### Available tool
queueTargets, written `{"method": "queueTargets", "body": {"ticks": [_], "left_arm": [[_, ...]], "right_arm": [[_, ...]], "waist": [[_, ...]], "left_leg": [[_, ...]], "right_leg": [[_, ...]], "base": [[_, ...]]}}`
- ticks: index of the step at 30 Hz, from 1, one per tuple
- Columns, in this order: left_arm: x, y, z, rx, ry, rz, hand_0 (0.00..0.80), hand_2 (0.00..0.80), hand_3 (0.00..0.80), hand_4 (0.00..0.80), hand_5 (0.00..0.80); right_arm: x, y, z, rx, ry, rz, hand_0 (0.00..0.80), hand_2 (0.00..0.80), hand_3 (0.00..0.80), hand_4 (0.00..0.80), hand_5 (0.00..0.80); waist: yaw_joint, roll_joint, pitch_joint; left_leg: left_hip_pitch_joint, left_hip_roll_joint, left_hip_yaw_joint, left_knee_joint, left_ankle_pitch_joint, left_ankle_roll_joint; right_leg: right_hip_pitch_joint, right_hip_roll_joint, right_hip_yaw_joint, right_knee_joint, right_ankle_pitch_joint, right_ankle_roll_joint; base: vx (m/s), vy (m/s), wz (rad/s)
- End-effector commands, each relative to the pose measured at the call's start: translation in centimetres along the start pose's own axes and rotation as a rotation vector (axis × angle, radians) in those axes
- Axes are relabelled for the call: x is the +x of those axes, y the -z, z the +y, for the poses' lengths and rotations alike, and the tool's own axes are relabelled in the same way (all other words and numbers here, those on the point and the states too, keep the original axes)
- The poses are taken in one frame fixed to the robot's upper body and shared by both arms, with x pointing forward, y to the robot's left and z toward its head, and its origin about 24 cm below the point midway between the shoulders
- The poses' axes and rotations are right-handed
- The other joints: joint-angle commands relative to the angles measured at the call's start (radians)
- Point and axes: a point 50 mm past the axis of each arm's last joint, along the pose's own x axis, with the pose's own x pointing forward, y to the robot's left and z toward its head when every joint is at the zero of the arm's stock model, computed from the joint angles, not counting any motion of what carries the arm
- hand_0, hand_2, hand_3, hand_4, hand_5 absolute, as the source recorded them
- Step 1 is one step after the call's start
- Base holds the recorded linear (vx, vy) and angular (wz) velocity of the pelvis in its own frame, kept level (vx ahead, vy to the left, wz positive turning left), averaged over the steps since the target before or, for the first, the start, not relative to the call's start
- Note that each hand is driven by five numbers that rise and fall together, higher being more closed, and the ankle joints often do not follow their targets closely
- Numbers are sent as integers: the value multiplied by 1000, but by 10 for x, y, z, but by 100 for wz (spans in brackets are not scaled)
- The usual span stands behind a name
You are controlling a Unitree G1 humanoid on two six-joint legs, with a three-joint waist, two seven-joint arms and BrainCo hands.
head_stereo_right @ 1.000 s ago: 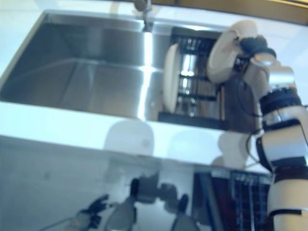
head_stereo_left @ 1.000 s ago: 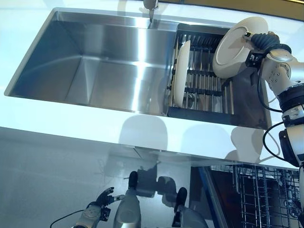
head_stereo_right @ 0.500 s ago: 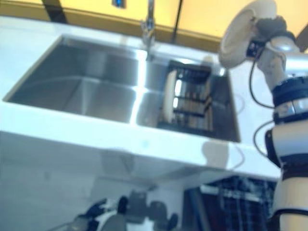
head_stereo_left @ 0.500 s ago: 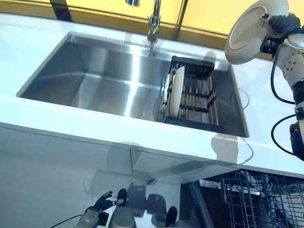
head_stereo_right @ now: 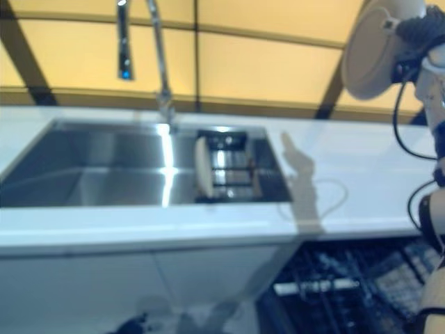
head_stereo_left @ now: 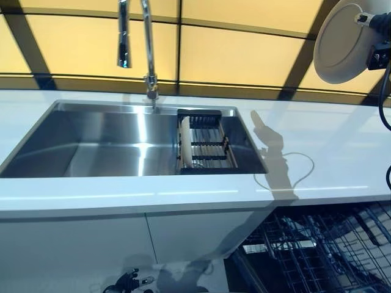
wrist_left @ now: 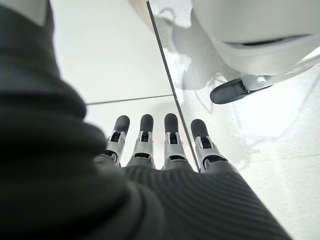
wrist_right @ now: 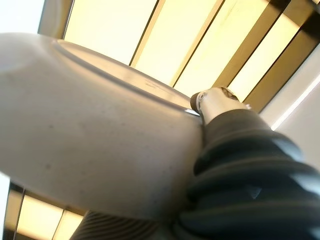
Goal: Take plates into dishwasher
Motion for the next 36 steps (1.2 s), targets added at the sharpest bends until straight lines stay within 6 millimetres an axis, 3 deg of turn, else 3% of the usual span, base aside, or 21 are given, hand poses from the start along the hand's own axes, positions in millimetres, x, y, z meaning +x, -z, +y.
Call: {"method": "queueTargets", "body": {"ticks": [1,12,22,36], "left_arm": [[2,-10,14,40,-28,-8,0,0,0,0,0],[4,-20,12,25,-17,-35,0,0,0,0,0],[2,-14,14,35,-25,-32,0,0,0,0,0],[1,-16,17,19,-38,-44,0,0,0,0,0]], "right_arm": [[-10,-28,-27,-107,25,-107,800,800,800,800,800],[-31,16,-43,-274,-138,-12,800,800,800,800,800],[-56,54,-58,-321,-203,83,800,800,800,800,800],[-89,107,-47,-348,-384,184,800,800,800,800,800]], "waist": [[5,-38,9],[-87,-34,8],[-153,-28,23],[-208,-23,39]], "left_leg": [[67,-63,-15,3,-97,44],[73,-51,40,3,-105,51],[75,-42,75,3,-108,55],[79,-32,120,3,-112,57]], "right_leg": [[-1,40,1,3,42,-14],[-39,64,77,3,54,-11],[-63,85,127,3,57,-11],[-87,101,162,3,63,-9]], "base": [[-11,-1,-26],[-21,-8,-21],[-38,-24,-16],[-19,-17,-11]]}}
